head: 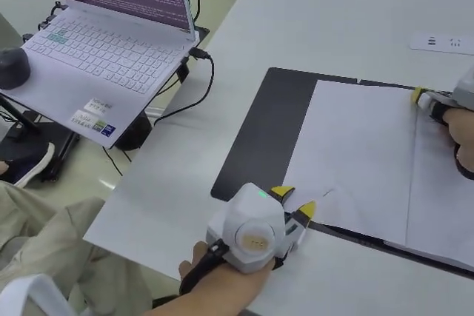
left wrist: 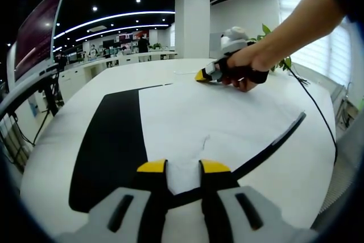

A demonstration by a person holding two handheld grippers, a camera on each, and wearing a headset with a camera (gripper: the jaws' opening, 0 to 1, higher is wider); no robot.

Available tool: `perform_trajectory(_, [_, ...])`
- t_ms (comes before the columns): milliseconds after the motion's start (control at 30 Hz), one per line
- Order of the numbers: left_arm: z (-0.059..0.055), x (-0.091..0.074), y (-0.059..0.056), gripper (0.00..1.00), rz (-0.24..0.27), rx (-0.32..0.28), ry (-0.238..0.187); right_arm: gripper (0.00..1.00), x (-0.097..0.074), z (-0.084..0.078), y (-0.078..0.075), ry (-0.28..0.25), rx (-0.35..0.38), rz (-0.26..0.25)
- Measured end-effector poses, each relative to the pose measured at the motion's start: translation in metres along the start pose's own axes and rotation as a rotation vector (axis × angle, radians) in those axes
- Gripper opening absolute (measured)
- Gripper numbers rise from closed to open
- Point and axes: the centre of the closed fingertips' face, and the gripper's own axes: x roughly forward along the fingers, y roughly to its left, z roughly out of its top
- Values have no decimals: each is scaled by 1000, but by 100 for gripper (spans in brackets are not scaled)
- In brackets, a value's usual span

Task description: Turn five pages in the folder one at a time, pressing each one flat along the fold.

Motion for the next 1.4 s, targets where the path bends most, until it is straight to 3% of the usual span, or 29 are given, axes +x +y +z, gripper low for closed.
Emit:
perform_trajectory(167, [0,0,0,20,-1,3,4,0,-5,-7,-1,9,7,20])
perform_trajectory(533, [0,0,0,20,-4,7,9,0,-43,-27,23,27,59,80])
perform_trajectory(833, [-1,1,1,20,-3,8,15,0,-68,-43,37,46,87,103])
perform_trajectory(1033, [-1,1,1,20,-3,17,21,0,-75,-51,34,52,104,111])
perform_trajectory(1400, [-1,1,1,20,0,10,24,0,-101,-71,45,54,126,117])
